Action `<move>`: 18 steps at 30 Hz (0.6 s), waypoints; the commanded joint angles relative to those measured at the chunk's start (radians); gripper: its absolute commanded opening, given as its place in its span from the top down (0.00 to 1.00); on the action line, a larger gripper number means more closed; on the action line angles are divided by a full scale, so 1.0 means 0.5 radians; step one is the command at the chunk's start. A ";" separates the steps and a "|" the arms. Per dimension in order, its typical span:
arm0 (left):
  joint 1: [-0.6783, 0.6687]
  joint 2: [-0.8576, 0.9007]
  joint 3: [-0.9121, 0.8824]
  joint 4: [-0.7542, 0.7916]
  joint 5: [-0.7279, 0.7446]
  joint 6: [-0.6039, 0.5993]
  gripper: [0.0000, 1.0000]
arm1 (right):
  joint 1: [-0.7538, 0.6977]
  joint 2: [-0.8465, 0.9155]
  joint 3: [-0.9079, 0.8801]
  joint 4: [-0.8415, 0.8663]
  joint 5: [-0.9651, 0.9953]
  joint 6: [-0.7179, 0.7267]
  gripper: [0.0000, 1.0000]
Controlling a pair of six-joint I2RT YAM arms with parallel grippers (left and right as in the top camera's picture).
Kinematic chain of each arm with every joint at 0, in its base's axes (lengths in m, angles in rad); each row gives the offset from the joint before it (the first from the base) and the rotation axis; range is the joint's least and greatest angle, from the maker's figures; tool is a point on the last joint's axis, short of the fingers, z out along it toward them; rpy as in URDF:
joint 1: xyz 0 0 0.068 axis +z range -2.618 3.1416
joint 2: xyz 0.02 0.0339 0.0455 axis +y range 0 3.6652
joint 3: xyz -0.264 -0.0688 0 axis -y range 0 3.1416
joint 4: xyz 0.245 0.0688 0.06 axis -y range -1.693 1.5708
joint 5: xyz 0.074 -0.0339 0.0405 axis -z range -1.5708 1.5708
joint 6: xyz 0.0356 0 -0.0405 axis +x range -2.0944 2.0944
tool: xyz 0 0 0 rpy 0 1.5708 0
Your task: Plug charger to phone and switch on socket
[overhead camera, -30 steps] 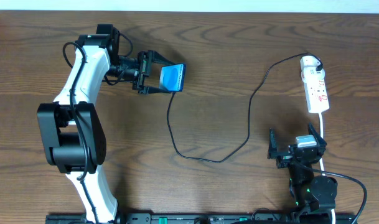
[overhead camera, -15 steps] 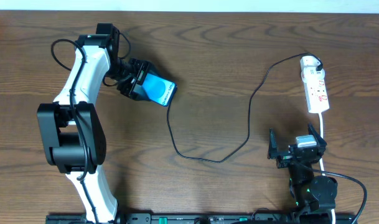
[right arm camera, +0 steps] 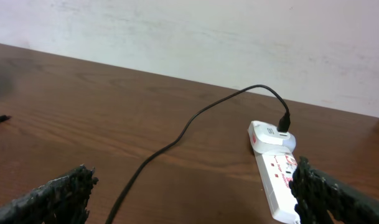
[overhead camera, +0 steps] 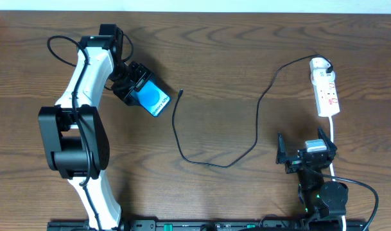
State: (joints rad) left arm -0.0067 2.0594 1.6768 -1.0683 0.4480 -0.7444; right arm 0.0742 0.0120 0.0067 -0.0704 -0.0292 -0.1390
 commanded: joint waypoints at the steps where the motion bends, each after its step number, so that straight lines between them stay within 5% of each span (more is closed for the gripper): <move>1: 0.011 -0.016 0.019 -0.006 -0.084 0.253 0.40 | 0.010 -0.012 -0.002 -0.008 0.002 0.022 0.01; 18: 0.011 -0.016 0.019 -0.024 -0.084 0.547 0.41 | 0.010 -0.012 -0.002 -0.008 0.002 0.022 0.01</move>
State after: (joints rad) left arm -0.0067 2.0594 1.6768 -1.0721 0.4118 -0.5037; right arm 0.0742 0.0120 0.0067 -0.0700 -0.0292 -0.1390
